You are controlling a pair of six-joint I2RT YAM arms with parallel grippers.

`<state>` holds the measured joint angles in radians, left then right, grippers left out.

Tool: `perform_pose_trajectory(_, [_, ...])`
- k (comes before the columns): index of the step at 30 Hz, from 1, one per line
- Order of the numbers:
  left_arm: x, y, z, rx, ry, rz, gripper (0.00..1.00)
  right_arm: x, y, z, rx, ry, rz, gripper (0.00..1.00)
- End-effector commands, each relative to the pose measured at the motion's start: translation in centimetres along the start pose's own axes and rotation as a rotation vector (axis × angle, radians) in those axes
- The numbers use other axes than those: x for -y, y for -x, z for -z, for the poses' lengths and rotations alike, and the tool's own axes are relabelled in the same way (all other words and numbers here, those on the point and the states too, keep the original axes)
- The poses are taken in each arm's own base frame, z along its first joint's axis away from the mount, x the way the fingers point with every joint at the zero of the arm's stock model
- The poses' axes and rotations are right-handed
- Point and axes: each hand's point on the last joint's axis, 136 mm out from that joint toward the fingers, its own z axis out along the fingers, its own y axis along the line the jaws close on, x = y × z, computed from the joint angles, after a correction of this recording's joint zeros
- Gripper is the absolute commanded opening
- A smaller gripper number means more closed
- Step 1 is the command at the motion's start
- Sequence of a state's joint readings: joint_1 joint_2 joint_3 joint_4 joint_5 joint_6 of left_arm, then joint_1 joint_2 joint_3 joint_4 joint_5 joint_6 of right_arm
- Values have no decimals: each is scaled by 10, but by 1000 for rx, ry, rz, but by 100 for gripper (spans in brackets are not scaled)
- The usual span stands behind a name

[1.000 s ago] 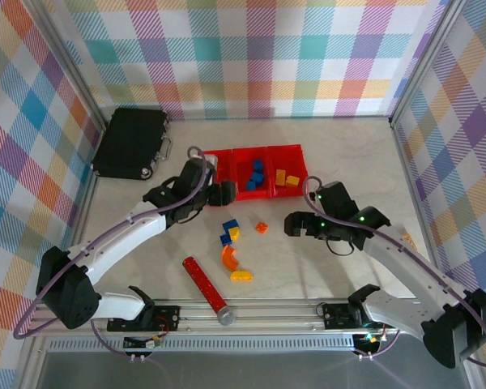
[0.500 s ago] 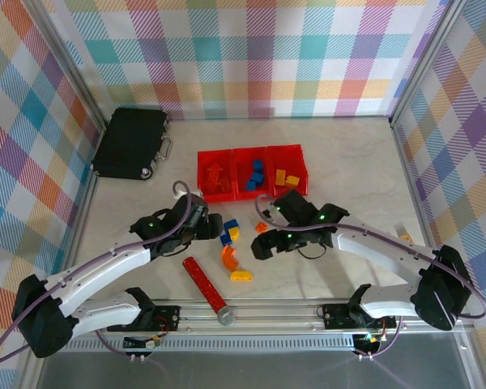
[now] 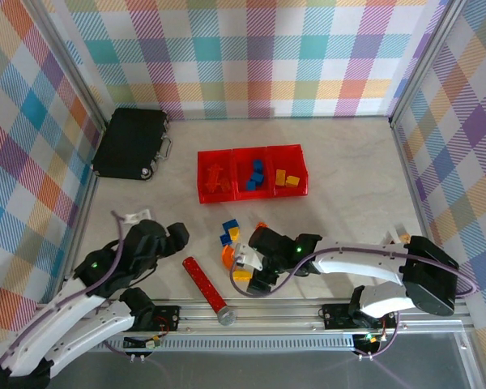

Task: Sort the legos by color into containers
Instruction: Pick up the lego from the bottom-center of the table.

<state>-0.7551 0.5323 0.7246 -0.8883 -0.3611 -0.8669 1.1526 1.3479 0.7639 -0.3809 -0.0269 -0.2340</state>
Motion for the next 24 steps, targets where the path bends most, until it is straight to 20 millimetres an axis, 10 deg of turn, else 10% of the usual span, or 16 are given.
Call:
perform_pose_trajectory(1, [-27,-5,15,3,55,40,85,-4,22,-5,92,20,206,88])
perform_pose_trajectory(24, [-49,-1,30,58,72,53,87,-12,11,-68,-63,60,399,67])
